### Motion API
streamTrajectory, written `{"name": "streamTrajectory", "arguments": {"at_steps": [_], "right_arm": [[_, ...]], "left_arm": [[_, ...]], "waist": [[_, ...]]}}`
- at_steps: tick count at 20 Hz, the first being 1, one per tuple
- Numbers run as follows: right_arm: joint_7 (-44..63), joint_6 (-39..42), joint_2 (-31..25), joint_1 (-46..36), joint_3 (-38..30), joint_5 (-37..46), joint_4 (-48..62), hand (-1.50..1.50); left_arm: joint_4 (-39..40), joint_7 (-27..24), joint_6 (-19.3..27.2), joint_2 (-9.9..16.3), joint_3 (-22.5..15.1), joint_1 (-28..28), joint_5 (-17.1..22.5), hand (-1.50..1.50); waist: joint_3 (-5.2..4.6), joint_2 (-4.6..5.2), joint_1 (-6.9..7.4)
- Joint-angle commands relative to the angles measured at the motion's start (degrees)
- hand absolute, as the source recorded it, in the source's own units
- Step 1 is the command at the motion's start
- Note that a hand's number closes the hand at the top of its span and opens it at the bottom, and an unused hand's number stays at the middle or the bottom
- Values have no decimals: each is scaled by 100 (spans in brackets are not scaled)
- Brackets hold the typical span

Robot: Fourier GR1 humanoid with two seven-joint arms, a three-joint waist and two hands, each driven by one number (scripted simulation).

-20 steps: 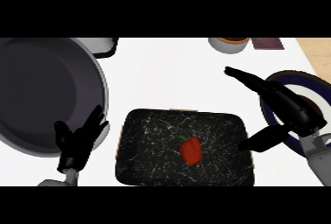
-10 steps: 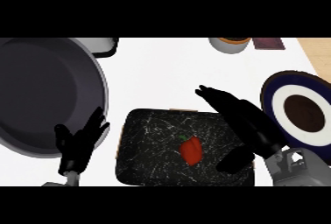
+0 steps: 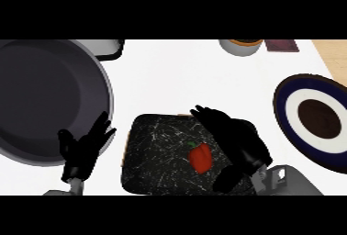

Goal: Pick the bell pepper from the tray and place it in the plate

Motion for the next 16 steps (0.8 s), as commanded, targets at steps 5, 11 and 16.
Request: {"name": "streamTrajectory", "arguments": {"at_steps": [5, 11, 16], "right_arm": [[-466, 214, 602, 213, -196, 621, 542, -150], [-438, 11, 606, 394, 50, 1481, 713, -150], [-329, -120, 1299, 249, 92, 2031, 1287, -150]], "left_arm": [[170, 192, -197, -28, 251, -79, -124, 0], [394, 159, -179, -177, 339, -247, -166, 0], [-7, 184, -59, -445, 48, 139, -452, 0]], "waist": [[-19, 21, 0], [-19, 24, -13], [-18, 21, 12]]}}
